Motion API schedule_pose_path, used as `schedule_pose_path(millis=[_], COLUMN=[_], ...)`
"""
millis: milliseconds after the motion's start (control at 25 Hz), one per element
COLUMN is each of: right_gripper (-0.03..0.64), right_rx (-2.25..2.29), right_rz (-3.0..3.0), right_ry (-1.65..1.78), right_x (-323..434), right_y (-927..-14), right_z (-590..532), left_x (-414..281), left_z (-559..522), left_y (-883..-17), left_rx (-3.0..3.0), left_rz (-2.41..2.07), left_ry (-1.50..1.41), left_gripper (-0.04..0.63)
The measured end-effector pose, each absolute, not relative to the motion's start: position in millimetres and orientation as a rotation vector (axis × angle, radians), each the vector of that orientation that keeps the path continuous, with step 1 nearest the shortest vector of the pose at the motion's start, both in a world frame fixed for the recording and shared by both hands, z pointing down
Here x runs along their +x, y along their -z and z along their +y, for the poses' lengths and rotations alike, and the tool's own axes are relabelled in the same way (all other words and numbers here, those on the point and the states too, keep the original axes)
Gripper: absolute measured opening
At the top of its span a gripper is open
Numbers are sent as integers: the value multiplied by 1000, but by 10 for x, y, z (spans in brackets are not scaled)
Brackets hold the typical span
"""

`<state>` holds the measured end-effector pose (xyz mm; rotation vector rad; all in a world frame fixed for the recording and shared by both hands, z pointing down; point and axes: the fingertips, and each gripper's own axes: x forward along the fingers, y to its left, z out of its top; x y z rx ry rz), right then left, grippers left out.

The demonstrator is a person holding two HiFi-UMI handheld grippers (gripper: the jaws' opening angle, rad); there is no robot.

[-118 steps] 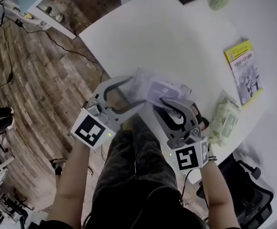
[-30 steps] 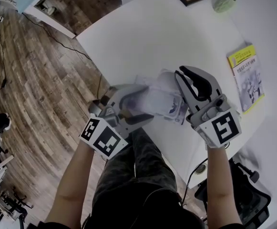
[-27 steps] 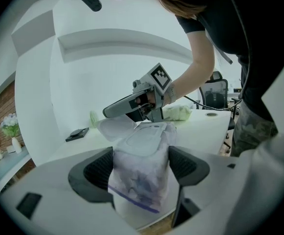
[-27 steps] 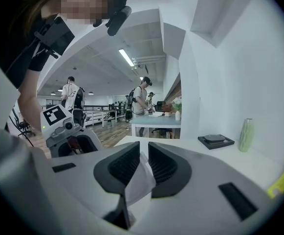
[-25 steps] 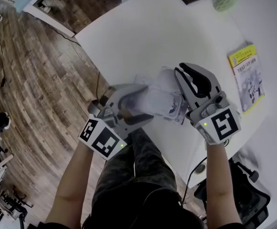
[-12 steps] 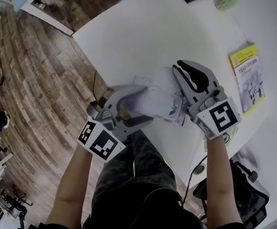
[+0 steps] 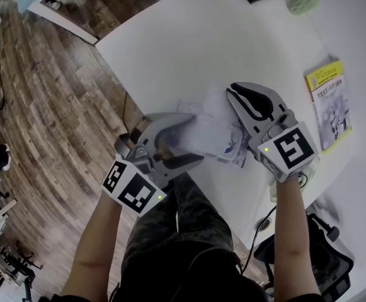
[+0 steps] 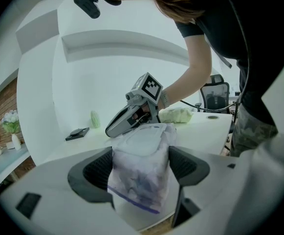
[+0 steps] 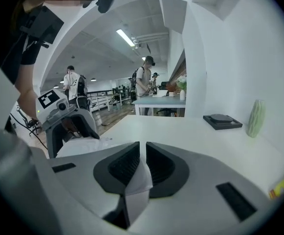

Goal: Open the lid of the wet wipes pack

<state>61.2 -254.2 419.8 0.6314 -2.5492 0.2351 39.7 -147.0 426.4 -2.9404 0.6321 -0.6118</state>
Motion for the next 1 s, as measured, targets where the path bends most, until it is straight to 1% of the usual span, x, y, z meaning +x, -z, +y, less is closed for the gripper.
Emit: schedule_pose_path(millis=[320,800,1000], right_gripper=[54,51,51], right_rx=[560,460,512], right_rz=[-2534,-2469,-2473], right_ry=[-280,-479,-410], right_x=[555,575,579], right_y=[-4244,-4363,-4321], right_z=[-2472,-2415,-2418], left_x=[398,396,387], left_z=[-1468,-1459,-1457], left_y=[-4254,-4255,-4253], left_rx=[-2946,-2938,-2891], left_rz=[630,635,633], left_ry=[613,633,705], left_gripper=[367,367,367])
